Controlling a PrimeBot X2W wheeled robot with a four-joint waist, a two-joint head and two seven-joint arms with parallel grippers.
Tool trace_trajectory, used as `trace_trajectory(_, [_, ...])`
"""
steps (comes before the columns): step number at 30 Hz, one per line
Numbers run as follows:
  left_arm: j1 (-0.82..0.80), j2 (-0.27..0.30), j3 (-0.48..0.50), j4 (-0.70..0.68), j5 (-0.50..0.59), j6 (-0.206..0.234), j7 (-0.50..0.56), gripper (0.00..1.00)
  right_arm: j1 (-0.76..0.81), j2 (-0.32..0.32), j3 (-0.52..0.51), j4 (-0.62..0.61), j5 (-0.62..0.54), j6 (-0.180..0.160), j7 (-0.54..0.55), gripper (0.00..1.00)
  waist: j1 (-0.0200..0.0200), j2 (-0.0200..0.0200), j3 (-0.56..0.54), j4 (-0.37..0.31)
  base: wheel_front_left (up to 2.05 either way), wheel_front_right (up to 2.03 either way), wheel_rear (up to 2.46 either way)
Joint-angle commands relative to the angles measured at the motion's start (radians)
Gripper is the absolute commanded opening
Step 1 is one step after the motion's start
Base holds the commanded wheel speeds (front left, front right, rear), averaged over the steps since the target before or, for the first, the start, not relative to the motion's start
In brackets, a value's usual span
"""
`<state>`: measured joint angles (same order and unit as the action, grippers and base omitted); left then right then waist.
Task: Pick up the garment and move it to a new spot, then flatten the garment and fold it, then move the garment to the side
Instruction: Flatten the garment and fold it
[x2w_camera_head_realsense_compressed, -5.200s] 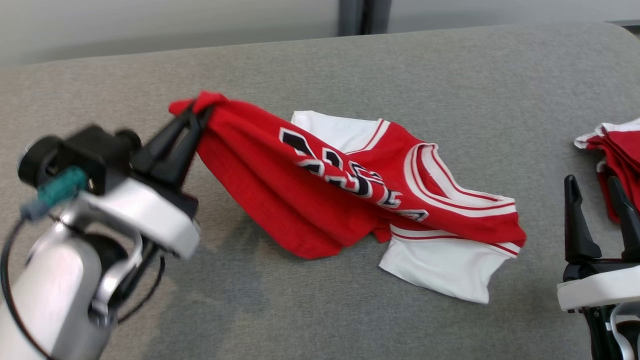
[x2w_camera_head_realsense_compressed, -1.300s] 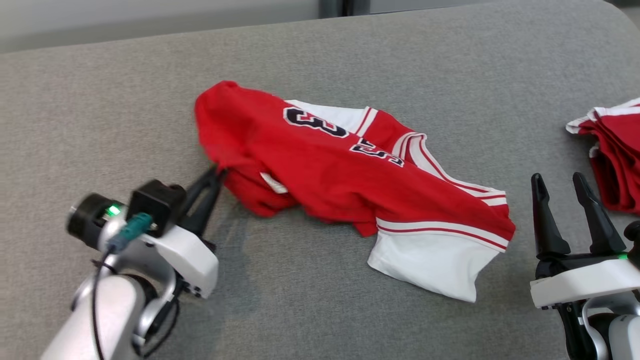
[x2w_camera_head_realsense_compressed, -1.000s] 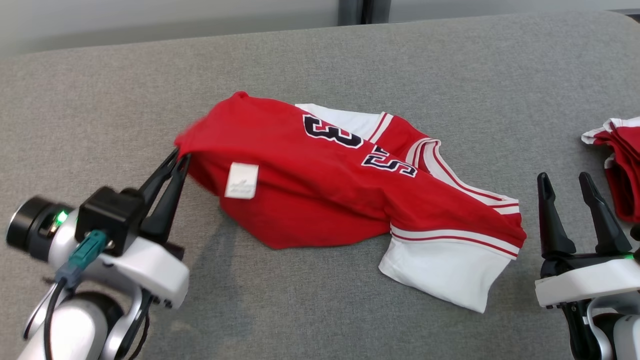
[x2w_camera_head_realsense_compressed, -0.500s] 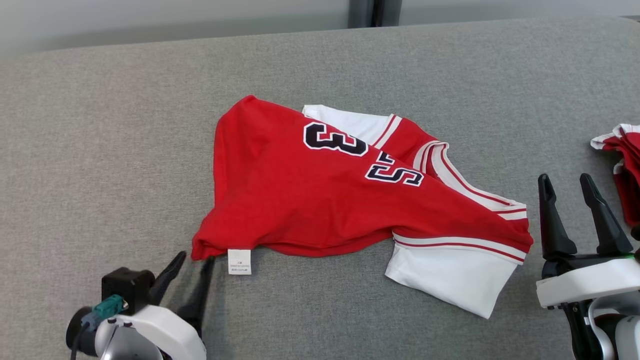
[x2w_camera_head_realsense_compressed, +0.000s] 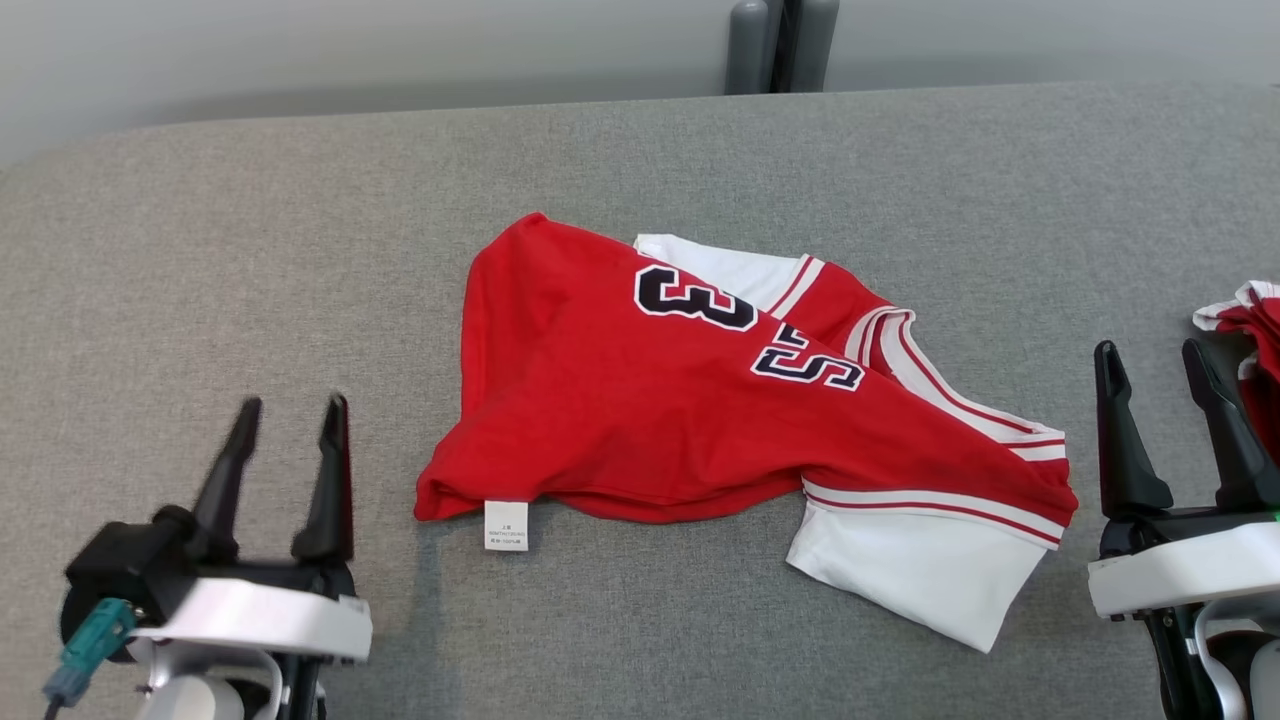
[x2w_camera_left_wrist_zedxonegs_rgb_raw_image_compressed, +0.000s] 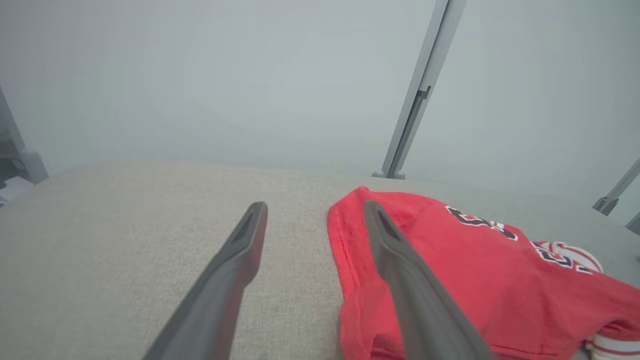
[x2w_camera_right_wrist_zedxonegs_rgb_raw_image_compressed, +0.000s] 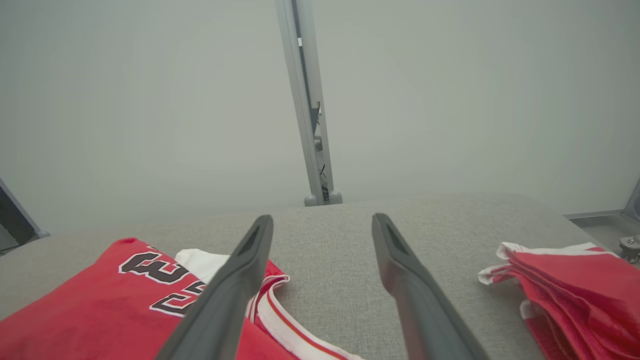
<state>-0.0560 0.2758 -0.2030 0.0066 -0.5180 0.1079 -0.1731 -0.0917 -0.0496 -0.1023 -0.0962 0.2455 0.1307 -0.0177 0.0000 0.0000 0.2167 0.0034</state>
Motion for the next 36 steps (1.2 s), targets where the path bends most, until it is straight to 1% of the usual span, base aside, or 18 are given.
trace_trajectory(1, [-0.024,-0.001,0.014,-0.025,0.018,0.015,-0.024,1.00,0.011,-0.004,-0.003,-0.010,-0.006,0.000,-0.002,1.00,0.0000,0.0000,-0.006,0.003,0.00,0.00,0.00])
trace_trajectory(4, [-0.048,0.000,0.026,-0.082,0.052,0.033,-0.054,1.00,0.014,-0.004,-0.001,-0.023,-0.013,0.000,-0.005,1.00,0.0000,0.0000,-0.015,0.006,0.00,0.00,0.00])
trace_trajectory(8, [-0.062,0.026,0.017,-0.136,0.112,0.049,-0.064,1.00,0.019,-0.004,0.009,-0.036,-0.030,0.000,-0.007,1.00,0.0000,0.0000,-0.021,0.005,0.00,0.00,0.00])
trace_trajectory(13, [-0.045,0.060,-0.003,-0.155,0.164,0.069,-0.023,1.00,0.032,-0.004,0.025,-0.044,-0.036,0.000,-0.009,1.00,0.0000,0.0000,-0.035,0.000,0.00,0.00,0.00])
trace_trajectory(19, [0.002,0.068,-0.022,-0.155,0.176,0.086,0.006,1.00,0.060,-0.004,0.040,-0.042,-0.035,0.000,-0.001,1.00,0.0000,0.0000,-0.066,-0.003,0.00,0.00,0.00])
trace_trajectory(24, [0.033,0.059,-0.041,-0.117,0.162,0.078,0.011,1.00,0.097,-0.004,0.044,-0.040,-0.031,0.000,0.009,1.00,0.0000,0.0000,-0.109,0.001,0.00,0.00,0.00])
trace_trajectory(36, [0.040,0.056,-0.063,-0.058,0.134,0.060,0.036,1.00,0.128,-0.003,0.042,-0.044,-0.023,0.000,0.030,1.00,0.0000,0.0000,-0.149,0.002,0.00,0.00,0.00])
